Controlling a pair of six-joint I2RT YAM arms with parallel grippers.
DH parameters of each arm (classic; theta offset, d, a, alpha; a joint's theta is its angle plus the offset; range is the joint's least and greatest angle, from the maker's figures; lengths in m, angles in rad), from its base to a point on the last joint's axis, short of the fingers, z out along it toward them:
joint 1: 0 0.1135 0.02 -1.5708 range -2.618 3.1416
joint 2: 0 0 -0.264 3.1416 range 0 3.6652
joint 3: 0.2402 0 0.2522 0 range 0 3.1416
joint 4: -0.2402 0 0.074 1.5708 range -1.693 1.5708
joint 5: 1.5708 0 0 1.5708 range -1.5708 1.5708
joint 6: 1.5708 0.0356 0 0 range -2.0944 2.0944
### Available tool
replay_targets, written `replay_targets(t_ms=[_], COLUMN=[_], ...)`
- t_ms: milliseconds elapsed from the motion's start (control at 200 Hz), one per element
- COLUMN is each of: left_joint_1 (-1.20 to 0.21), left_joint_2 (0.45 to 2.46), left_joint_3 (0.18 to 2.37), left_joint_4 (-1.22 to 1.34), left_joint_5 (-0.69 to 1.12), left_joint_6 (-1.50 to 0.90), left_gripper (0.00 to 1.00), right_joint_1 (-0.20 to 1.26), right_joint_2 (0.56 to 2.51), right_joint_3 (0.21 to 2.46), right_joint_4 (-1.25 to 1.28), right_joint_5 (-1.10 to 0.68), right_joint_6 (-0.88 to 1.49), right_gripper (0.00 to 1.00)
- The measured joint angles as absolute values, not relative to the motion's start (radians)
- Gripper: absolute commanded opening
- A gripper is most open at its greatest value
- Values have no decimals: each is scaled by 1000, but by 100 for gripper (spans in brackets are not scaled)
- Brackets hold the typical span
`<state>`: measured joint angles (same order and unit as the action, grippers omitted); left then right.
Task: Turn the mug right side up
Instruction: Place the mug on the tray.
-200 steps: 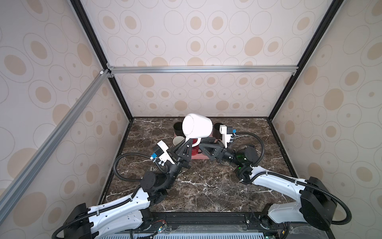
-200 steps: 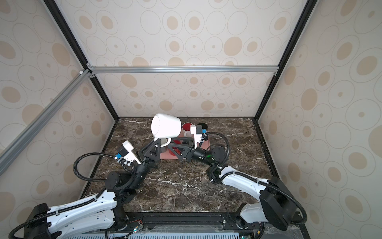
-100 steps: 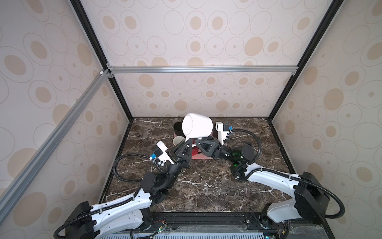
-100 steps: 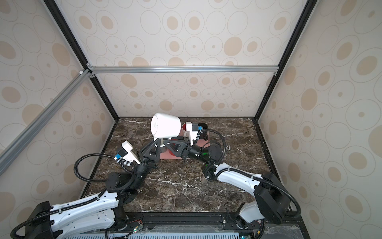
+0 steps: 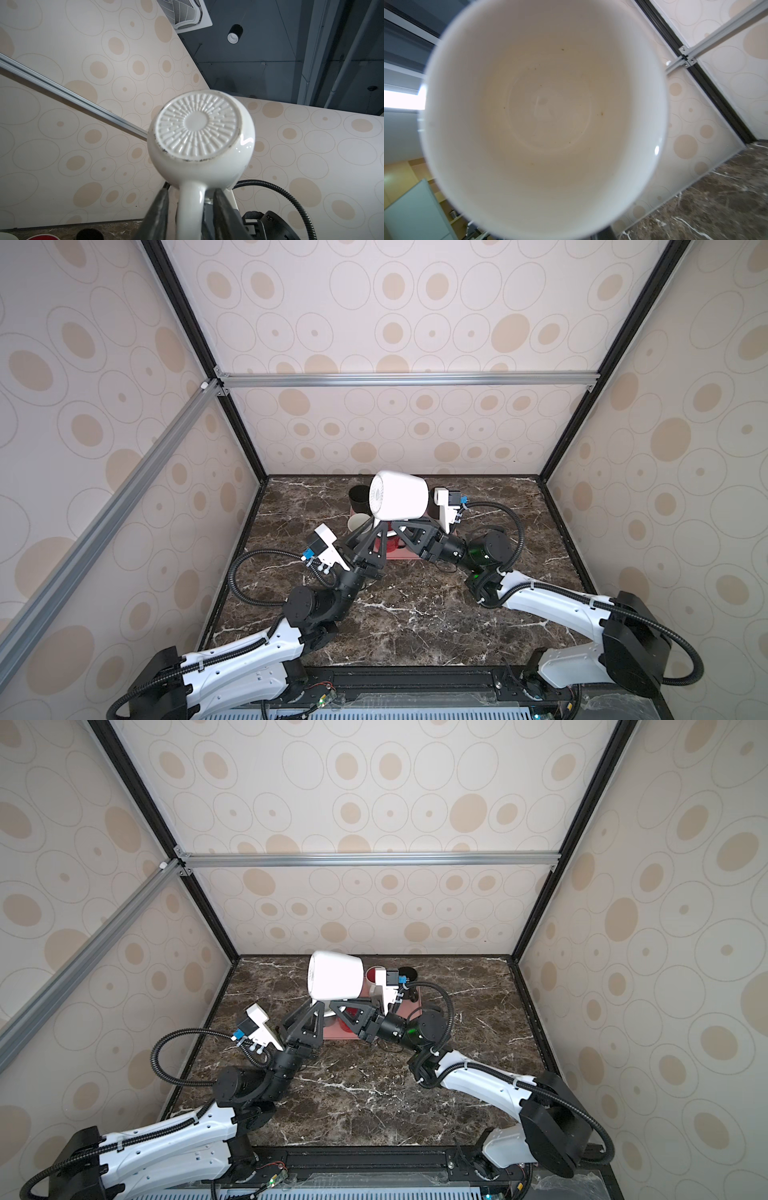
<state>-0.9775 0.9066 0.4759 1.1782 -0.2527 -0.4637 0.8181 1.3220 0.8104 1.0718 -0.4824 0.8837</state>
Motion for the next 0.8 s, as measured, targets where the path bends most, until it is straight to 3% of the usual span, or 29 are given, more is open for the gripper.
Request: replay_targets(t_ms=[155, 175, 195, 505, 800], left_joint_1=[-977, -977, -977, -977, -977], left_joint_2=[833, 824, 815, 681, 595], left_joint_3=[445, 440, 434, 368, 303], left_joint_4=[1137, 1132, 1122, 927, 827], left_joint_5=[-297, -302, -309, -400, -444], left_joint_6=[-476, -476, -476, -463, -456], left_gripper=[84, 97, 99, 99, 99], right_joint_1=[809, 807, 805, 729, 598], right_joint_2=[1203, 1187, 1172, 1014, 1156], right_joint_3=[776, 774, 772, 778, 921], right_joint_4=[826, 792, 759, 210, -319], right_joint_5=[-406, -394, -385, -177, 94], right_joint_6=[766, 748, 733, 536, 426], right_gripper=[0, 0, 0, 0, 0])
